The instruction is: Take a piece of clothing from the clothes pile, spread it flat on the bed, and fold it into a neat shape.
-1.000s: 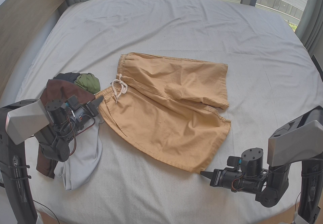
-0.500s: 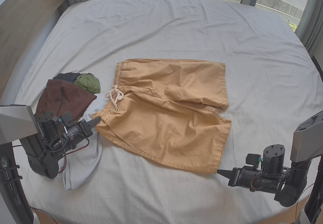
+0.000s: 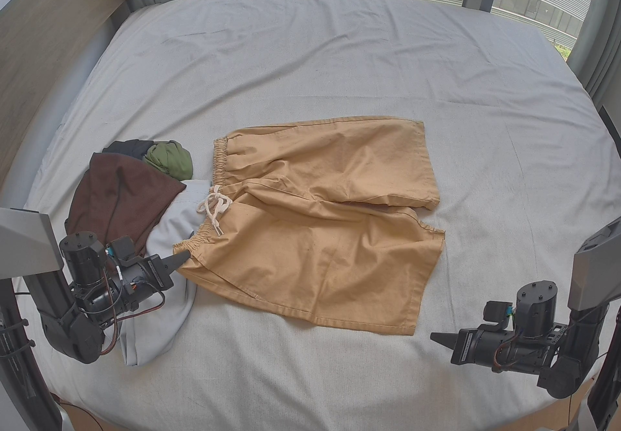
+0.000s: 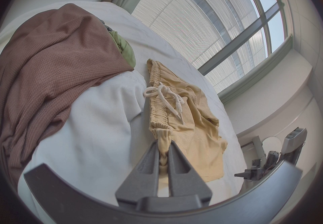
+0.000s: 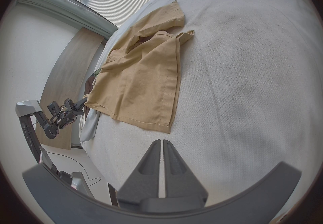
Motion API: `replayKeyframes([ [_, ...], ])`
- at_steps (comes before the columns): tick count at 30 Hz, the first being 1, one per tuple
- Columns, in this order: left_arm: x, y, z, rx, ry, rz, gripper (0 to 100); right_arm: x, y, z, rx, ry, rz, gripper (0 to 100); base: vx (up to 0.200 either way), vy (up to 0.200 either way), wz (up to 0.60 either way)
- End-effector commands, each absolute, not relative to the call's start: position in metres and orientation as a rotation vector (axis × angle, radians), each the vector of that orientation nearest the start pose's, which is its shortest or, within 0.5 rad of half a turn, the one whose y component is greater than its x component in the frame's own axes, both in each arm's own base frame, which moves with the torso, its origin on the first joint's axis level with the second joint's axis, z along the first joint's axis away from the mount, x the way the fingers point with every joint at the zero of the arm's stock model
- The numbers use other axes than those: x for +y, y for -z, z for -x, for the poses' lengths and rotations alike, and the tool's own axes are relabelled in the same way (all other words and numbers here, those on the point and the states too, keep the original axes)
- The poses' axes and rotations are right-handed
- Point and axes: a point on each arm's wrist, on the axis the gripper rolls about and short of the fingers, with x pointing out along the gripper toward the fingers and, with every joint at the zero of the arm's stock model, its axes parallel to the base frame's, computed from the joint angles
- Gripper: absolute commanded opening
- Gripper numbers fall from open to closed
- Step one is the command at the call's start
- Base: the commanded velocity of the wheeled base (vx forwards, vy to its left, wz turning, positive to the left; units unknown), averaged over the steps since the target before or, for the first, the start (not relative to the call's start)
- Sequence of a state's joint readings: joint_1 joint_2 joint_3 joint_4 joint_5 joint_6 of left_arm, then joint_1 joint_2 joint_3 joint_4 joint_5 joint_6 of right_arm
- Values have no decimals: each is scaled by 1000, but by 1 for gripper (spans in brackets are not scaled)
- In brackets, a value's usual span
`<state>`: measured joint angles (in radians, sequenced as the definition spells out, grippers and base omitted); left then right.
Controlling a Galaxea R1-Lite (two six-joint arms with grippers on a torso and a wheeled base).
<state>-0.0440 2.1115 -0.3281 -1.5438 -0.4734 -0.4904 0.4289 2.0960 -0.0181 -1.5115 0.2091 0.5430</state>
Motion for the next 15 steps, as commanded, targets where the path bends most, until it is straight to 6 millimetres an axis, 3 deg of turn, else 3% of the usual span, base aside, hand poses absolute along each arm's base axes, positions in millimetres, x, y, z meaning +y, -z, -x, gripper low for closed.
replayKeyframes([
  [1, -22, -34, -296, 374, 440, 489, 0, 95, -4, -199, 754, -435, -444, 0, 0, 0, 0],
  [4, -21, -35, -296, 365, 438, 484, 0, 98, 1, -204, 770, -456, -452, 0, 0, 0, 0],
  [5, -20, -35, -296, 365, 436, 484, 0, 99, 3, -206, 773, -456, -456, 100, 0, 0, 0],
  [15, -20, -38, -299, 349, 440, 481, 0, 119, 17, -231, 754, -474, -510, 100, 0, 0, 0],
])
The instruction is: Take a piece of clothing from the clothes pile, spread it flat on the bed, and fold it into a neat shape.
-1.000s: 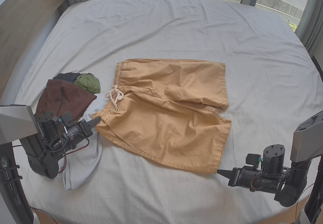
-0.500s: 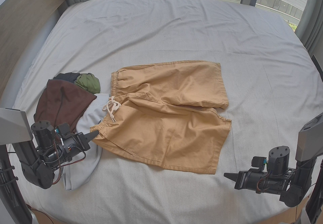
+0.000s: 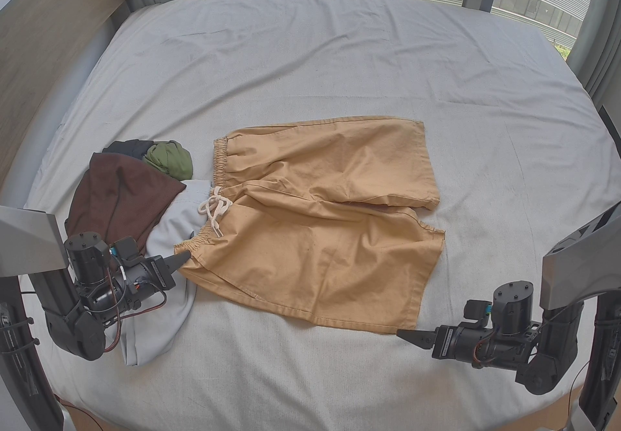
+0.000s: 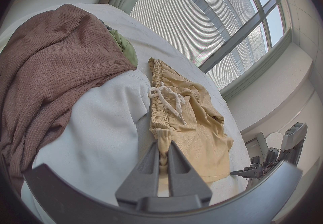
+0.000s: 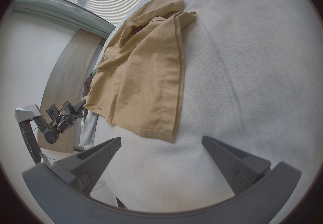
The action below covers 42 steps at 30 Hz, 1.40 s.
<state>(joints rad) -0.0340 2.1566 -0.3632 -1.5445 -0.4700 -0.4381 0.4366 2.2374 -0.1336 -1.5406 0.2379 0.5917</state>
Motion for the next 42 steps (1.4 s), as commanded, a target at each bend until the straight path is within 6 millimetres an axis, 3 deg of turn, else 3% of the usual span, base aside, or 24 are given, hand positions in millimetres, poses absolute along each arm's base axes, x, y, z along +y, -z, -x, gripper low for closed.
replayKeyframes([
  [1, -20, -38, -299, 347, 441, 481, 0, 120, 17, -232, 755, -474, -512, 100, 0, 0, 0],
  [10, -19, -38, -300, 345, 438, 481, 0, 130, 24, -248, 733, -472, -559, 100, 0, 0, 0],
  [11, -20, -38, -300, 347, 439, 481, 0, 130, 24, -248, 733, -472, -560, 0, 0, 0, 0],
  [19, -19, -36, -300, 351, 436, 483, 0, 123, 19, -246, 723, -454, -569, 0, 0, 0, 0],
  [30, -19, -38, -296, 359, 442, 493, 0, 107, -21, -220, 658, -467, -568, 0, 0, 0, 0],
  [42, -19, -32, -266, 467, 469, 540, 0, 88, -14, -200, 739, -421, -470, 0, 0, 0, 0],
])
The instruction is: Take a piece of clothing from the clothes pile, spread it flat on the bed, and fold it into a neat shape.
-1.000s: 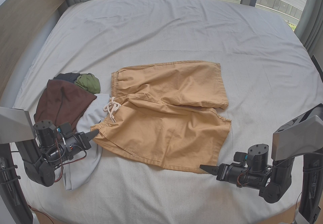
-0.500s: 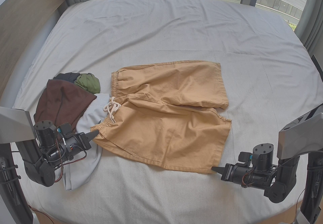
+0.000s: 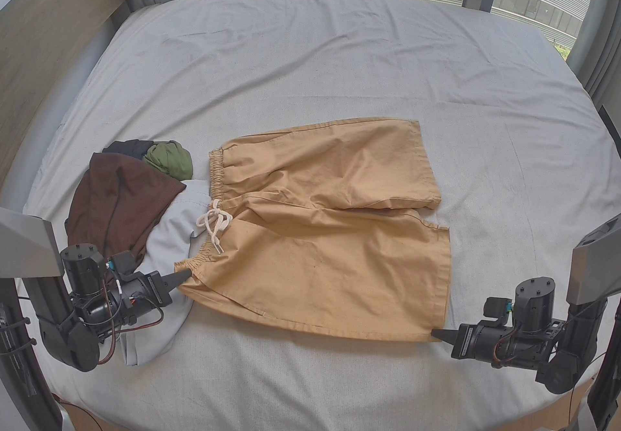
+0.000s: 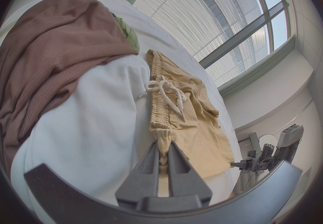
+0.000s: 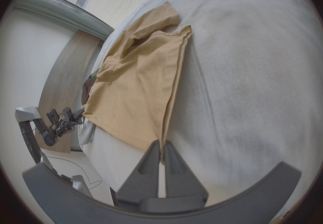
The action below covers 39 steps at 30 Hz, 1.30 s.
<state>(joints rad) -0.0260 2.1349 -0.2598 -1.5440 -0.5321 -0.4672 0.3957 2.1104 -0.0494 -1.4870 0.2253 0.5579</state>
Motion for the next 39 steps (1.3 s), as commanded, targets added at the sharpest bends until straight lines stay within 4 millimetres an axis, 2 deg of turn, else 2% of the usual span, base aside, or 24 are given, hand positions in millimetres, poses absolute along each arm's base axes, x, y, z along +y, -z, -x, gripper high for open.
replayKeyframes([
  [1, -20, -29, -259, 496, 466, 540, 0, 86, -12, -195, 758, -421, -448, 0, 0, 0, 0],
  [8, -24, -18, -231, 591, 487, 457, 0, 87, -4, -189, 837, -413, -414, 0, 0, 0, 0],
  [11, -24, -13, -227, 613, 495, 418, 0, 87, -2, -188, 854, -413, -400, 0, 0, 0, 0],
  [19, -24, -1, -236, 621, 499, 363, 0, 86, -1, -188, 861, -409, -400, 0, 0, 0, 0],
  [28, -25, -3, -240, 599, 505, 356, 0, 86, -2, -188, 852, -413, -402, 0, 0, 0, 0],
  [29, -25, -3, -241, 596, 505, 355, 0, 86, -2, -188, 849, -415, -406, 100, 0, 0, 0],
  [39, -28, -3, -237, 610, 518, 355, 0, 89, 4, -191, 858, -417, -412, 100, 0, 0, 0],
])
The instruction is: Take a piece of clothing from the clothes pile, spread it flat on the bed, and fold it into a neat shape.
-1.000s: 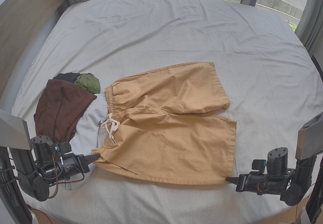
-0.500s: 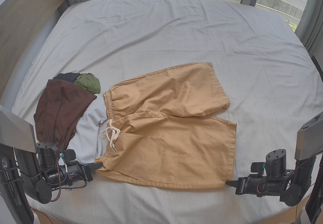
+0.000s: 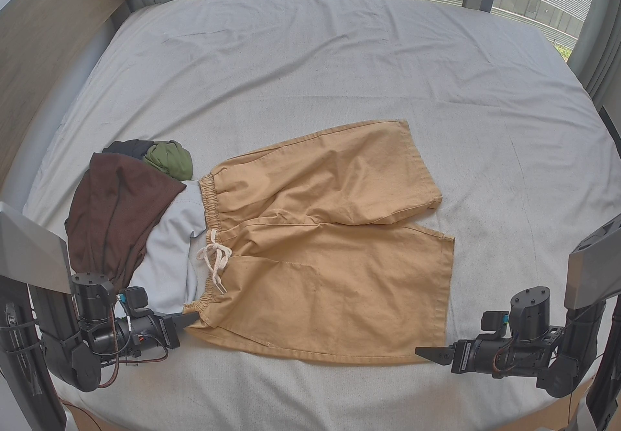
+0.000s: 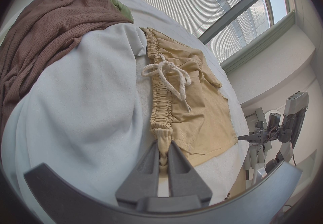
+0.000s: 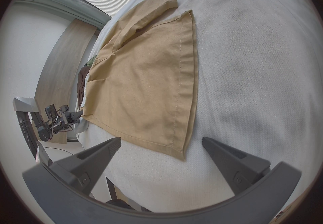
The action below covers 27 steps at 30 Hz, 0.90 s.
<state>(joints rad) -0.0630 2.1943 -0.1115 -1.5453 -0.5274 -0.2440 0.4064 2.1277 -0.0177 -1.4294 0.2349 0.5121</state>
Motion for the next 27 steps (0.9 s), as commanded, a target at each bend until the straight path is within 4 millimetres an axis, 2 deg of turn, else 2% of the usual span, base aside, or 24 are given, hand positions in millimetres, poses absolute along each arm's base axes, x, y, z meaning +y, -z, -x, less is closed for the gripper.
replayKeyframes([
  [1, -29, -3, -238, 606, 519, 352, 0, 89, 6, -192, 856, -417, -413, 100, 0, 0, 0],
  [7, -29, -4, -240, 593, 518, 348, 0, 91, 22, -196, 883, -405, -424, 100, 0, 0, 0],
  [16, -28, -5, -242, 585, 517, 345, 0, 102, 19, -201, 859, -422, -464, 100, 0, 0, 0],
  [17, -28, -5, -242, 583, 517, 345, 0, 102, 19, -201, 857, -422, -463, 0, 0, 0, 0],
  [27, -26, -7, -246, 562, 507, 342, 0, 98, 11, -198, 836, -422, -466, 0, 0, 0, 0],
])
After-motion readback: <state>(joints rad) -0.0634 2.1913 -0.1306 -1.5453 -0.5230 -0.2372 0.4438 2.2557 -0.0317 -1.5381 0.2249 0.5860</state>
